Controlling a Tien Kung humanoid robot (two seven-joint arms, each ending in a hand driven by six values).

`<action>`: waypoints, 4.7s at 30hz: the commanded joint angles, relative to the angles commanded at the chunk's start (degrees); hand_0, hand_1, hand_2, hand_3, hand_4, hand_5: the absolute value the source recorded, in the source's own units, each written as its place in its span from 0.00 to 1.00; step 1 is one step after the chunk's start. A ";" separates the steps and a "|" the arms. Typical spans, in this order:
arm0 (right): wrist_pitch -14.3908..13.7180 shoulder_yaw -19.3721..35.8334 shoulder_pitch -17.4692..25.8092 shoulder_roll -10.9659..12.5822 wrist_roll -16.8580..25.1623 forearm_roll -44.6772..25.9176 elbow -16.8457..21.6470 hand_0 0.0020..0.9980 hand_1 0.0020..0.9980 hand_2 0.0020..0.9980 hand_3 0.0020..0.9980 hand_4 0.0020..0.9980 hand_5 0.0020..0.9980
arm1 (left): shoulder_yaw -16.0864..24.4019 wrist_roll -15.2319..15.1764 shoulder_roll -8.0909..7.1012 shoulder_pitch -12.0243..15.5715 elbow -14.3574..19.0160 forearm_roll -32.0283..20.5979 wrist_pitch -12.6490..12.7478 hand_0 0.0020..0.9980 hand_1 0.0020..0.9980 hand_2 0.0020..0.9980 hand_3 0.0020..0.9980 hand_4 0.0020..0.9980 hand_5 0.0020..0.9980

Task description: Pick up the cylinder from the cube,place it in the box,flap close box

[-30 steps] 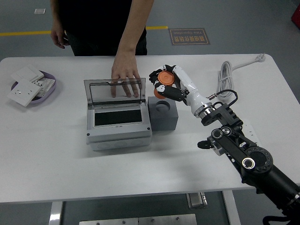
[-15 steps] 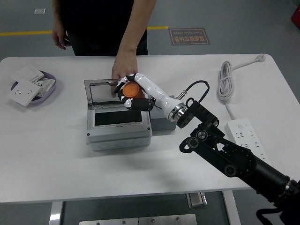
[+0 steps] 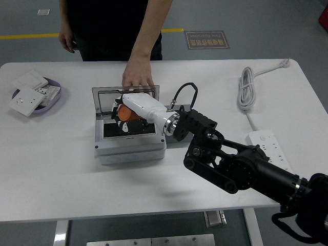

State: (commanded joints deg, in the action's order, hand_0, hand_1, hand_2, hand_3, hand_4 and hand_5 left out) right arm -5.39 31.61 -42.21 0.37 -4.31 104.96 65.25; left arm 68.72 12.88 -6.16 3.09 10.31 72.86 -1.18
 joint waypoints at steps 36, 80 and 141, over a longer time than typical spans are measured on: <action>3.91 -2.85 -1.28 -0.37 -4.65 6.76 -1.67 0.80 0.75 0.78 0.79 0.83 0.36 | 0.54 -0.16 -0.36 -0.63 0.00 1.36 -0.08 0.60 0.58 0.59 0.58 0.64 0.20; 5.12 7.06 -2.12 11.21 1.55 -20.60 -1.37 0.78 0.71 0.74 0.76 0.82 0.36 | -1.06 -0.36 -0.21 -0.38 0.00 -0.29 -0.04 0.60 0.58 0.59 0.58 0.64 0.20; 5.16 11.08 7.26 16.80 -0.27 -17.12 14.60 0.71 0.70 0.74 0.76 0.79 0.36 | -0.57 -0.37 0.02 0.32 0.00 -0.30 0.09 0.60 0.58 0.59 0.58 0.64 0.20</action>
State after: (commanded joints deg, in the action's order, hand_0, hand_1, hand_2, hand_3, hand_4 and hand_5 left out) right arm -0.22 42.69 -34.95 17.18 -4.58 87.85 79.85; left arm 68.14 12.51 -6.13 3.40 10.31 72.56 -1.08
